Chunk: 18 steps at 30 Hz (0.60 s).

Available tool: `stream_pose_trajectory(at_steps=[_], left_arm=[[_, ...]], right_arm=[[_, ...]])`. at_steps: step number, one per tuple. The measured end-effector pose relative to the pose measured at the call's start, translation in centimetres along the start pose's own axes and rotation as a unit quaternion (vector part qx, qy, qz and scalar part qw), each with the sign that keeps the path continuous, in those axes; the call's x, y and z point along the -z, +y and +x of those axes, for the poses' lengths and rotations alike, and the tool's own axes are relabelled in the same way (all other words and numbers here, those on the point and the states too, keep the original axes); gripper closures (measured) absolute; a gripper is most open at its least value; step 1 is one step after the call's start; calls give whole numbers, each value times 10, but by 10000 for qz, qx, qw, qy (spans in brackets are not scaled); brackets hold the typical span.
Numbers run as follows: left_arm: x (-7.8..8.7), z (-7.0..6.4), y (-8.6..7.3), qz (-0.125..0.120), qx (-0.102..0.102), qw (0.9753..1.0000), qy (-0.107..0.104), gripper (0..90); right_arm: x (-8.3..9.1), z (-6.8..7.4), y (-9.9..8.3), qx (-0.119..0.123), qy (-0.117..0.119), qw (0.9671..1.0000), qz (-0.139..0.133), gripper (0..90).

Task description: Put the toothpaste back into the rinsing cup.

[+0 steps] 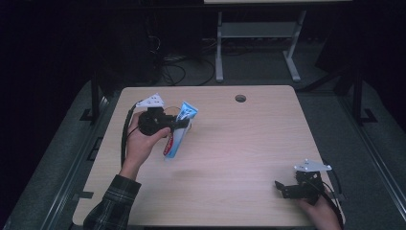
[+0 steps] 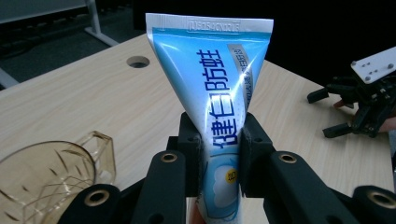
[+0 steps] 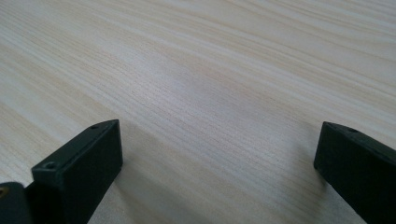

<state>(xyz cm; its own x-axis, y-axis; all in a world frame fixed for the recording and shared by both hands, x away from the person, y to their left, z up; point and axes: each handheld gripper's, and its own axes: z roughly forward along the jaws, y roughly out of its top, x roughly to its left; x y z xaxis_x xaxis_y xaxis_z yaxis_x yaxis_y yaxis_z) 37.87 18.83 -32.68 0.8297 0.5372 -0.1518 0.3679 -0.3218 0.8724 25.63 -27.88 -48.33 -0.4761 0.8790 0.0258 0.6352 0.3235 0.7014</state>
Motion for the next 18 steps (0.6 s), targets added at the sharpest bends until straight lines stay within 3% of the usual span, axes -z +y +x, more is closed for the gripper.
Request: stream_pose_trajectory(at_steps=[18], left_arm=[[5,28,19,-152,-54,9996,231,744]], right_arm=[[0,0,0,-1,1,10000,0,5]])
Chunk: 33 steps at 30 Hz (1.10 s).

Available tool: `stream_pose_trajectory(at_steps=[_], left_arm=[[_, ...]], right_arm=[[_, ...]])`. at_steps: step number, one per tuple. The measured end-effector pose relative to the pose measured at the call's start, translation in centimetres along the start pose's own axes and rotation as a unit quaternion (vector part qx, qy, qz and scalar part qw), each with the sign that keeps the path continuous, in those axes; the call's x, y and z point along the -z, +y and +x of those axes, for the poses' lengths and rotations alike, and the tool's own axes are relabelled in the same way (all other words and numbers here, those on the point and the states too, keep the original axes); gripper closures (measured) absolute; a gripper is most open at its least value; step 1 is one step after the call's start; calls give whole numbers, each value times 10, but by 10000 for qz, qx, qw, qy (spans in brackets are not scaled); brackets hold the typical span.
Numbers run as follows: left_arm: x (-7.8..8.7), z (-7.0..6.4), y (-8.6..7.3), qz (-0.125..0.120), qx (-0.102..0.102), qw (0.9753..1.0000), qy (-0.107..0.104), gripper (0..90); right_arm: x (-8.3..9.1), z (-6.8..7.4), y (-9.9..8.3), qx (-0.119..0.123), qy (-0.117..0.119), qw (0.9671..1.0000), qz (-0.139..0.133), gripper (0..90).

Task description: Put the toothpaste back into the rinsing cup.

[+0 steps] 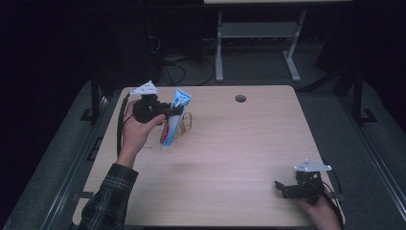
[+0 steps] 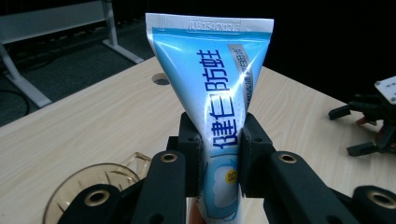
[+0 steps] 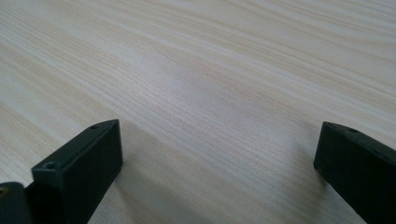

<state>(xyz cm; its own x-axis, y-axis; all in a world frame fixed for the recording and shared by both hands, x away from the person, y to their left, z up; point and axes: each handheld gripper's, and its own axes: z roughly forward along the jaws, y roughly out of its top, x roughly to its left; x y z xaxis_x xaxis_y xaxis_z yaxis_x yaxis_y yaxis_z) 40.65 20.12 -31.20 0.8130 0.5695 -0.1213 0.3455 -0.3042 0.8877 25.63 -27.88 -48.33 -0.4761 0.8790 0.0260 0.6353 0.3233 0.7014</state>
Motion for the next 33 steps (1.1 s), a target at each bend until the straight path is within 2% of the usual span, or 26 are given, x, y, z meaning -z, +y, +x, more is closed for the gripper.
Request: stream_pose_trajectory(at_steps=[6,13,21,33], left_arm=[[-2,9,6,17,-37,10000,82,744],[0,18,15,-84,-22,9999,124,744],[-1,28,25,-93,-34,9998,199,744],[-3,42,40,-183,-108,9992,332,744]], right_arm=[[0,0,0,-1,0,10000,0,5],[0,0,0,1,1,10000,0,5],[0,0,0,-1,1,10000,0,5],[0,0,0,-1,1,10000,0,5]])
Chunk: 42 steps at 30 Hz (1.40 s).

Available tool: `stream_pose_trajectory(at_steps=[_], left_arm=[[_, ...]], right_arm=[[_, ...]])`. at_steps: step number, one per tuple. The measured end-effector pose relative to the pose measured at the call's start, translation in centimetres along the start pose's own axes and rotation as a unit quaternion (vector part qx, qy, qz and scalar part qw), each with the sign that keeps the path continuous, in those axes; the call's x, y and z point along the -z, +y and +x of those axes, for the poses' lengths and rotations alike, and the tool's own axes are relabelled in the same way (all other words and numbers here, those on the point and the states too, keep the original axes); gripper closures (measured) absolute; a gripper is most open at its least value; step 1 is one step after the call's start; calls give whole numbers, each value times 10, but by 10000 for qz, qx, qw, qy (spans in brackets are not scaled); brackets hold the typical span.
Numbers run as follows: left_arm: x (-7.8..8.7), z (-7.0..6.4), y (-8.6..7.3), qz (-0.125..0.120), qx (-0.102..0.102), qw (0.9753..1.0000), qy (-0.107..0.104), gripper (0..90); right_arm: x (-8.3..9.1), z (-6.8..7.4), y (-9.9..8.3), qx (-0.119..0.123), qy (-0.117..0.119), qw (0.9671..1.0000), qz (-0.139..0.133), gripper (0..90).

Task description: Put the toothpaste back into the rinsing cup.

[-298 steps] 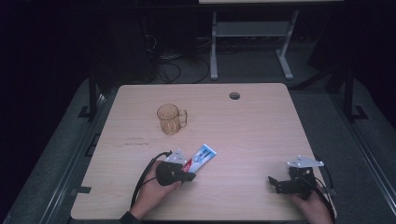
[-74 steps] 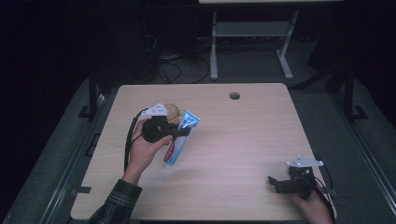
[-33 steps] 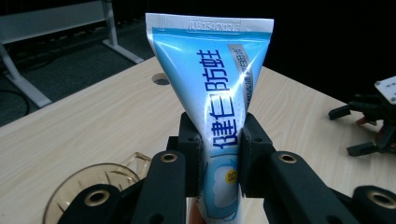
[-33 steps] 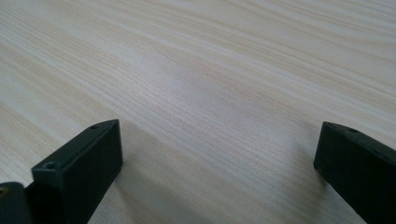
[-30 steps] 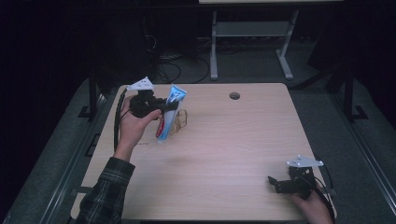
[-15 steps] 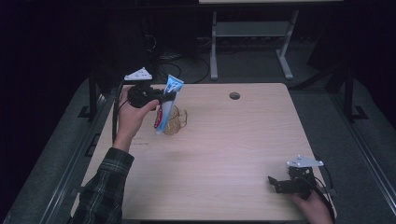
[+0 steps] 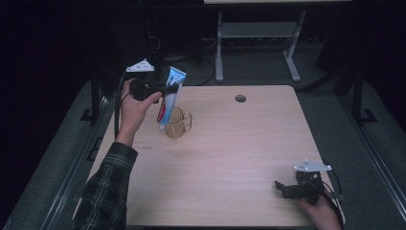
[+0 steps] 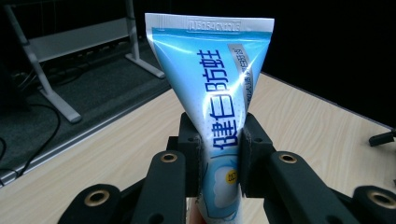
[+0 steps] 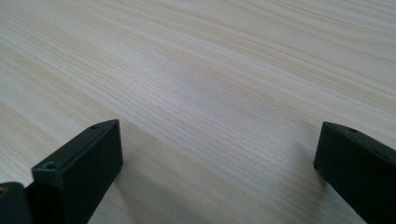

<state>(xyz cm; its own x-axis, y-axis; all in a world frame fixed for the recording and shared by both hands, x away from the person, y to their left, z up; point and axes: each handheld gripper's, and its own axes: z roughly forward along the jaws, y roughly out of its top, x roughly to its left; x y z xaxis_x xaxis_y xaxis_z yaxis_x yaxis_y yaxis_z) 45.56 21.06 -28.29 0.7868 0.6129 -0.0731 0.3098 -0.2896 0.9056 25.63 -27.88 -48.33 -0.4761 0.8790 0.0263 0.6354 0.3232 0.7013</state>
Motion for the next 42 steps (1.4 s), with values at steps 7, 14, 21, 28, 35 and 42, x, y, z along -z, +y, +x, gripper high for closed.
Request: stream_pose_trajectory(at_steps=[7,14,21,28,35,42], left_arm=[[-6,4,10,32,-123,9999,109,743],[-10,9,19,-59,-191,9996,205,743],[-17,16,17,-167,-118,9996,209,742],[-25,22,12,-182,-52,9996,231,740],[-32,25,8,-82,-52,9996,256,738],[-36,27,0,-116,8,9995,290,737]], right_arm=[[0,0,0,-1,-3,10000,-1,5],[0,0,0,-4,1,10000,-3,5],[0,0,0,-13,3,10000,-1,5],[0,0,0,-19,10,10000,-3,5],[0,0,0,-18,11,10000,-3,5],[0,0,0,-17,11,10000,-3,5]])
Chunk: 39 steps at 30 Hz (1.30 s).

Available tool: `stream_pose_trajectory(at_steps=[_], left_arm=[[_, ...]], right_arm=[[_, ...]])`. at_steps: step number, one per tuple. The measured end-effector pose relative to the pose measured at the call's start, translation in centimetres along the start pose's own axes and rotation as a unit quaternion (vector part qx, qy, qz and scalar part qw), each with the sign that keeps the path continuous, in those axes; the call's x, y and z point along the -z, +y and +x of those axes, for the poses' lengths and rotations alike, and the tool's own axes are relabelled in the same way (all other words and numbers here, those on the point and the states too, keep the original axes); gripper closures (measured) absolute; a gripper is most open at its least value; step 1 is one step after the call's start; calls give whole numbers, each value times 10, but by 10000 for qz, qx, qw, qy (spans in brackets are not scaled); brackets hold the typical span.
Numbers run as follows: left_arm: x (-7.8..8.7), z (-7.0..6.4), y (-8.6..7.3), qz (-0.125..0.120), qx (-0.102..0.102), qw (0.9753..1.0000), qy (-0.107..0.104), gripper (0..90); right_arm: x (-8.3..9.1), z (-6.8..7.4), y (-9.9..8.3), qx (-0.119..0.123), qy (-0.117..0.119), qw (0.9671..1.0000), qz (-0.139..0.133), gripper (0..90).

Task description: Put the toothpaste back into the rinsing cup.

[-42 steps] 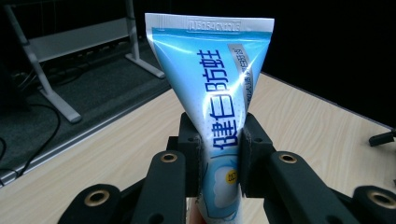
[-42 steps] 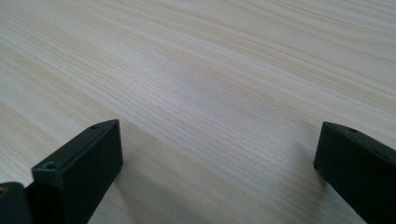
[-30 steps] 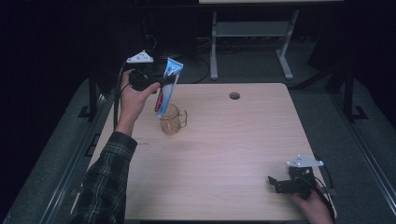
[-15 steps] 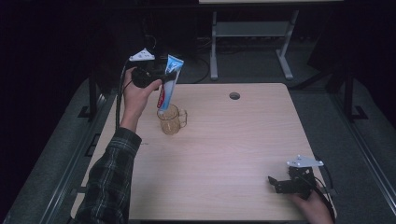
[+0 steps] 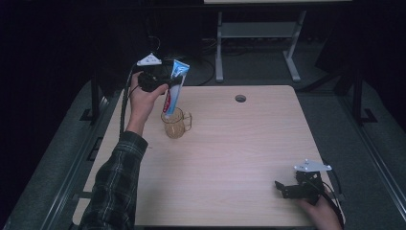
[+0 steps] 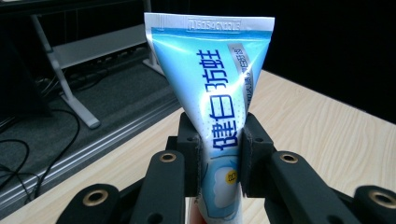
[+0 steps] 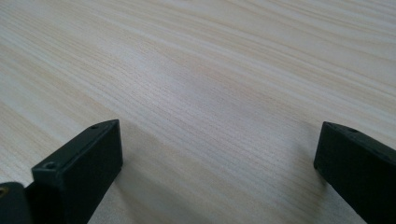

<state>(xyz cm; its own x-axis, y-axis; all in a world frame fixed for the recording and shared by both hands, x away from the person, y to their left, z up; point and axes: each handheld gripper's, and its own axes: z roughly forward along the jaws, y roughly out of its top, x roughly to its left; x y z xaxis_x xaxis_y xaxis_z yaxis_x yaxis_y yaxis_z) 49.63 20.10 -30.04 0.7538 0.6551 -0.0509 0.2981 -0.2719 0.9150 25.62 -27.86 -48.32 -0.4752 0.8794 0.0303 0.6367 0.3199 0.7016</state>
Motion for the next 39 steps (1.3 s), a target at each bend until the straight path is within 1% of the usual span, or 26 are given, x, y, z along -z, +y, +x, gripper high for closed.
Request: stream_pose_trajectory(at_steps=[5,10,12,17,23,28,35,39], left_arm=[[-6,3,-15,93,82,9999,16,737],[-8,7,-27,110,191,9998,-6,736],[-9,7,-30,153,172,9997,16,735],[-10,8,-39,134,228,9996,-4,735],[-13,6,-45,171,215,9996,-2,733],[-14,5,-51,167,256,9995,8,733],[-15,2,-56,240,195,9995,1,731],[-16,0,-60,231,213,9995,-5,730]], right_arm=[[0,0,0,6,-3,10000,-2,5],[0,0,0,12,-9,10000,2,5],[0,0,0,21,-18,10000,2,5],[0,0,0,19,-11,10000,2,5],[0,0,0,19,-12,10000,3,5],[0,0,0,21,-12,10000,2,5],[0,0,0,19,-13,10000,2,5],[0,0,0,20,-12,10000,2,5]])
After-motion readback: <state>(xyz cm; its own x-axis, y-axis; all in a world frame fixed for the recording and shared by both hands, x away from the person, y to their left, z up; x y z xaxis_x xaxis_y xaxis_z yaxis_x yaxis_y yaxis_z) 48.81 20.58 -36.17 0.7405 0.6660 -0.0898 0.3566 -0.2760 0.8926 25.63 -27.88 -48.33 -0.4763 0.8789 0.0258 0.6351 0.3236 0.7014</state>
